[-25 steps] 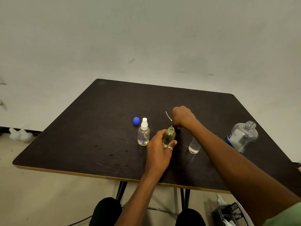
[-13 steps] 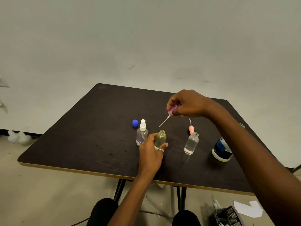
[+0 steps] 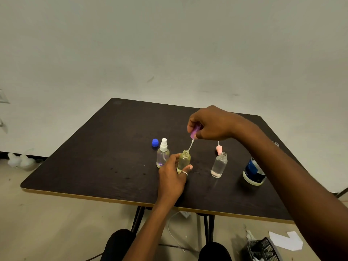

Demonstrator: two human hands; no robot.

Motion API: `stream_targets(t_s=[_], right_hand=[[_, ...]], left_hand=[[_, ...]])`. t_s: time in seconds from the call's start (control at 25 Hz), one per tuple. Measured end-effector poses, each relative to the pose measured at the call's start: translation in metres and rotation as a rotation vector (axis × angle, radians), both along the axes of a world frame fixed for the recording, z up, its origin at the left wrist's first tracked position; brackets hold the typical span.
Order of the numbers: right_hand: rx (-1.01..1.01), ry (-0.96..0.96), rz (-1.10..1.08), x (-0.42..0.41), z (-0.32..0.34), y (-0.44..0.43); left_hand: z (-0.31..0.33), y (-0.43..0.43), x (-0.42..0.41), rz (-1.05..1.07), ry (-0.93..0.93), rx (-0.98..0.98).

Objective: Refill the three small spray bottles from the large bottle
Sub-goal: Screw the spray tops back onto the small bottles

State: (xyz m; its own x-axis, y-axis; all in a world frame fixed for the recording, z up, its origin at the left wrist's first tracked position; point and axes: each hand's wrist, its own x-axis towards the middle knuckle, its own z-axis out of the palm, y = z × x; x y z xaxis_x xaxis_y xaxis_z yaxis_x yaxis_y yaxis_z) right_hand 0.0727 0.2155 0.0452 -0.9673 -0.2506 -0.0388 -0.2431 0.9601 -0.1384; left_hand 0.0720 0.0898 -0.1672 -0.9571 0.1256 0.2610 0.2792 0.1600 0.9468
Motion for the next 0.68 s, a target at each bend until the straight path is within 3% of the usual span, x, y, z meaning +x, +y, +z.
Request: stream_targets(t_s=[0.68], right_hand=[[0.062,-0.004,0.093,-0.005,-0.056,-0.014]], left_hand=[[0.004,-0.003,0.002,-0.015,-0.026,-0.013]])
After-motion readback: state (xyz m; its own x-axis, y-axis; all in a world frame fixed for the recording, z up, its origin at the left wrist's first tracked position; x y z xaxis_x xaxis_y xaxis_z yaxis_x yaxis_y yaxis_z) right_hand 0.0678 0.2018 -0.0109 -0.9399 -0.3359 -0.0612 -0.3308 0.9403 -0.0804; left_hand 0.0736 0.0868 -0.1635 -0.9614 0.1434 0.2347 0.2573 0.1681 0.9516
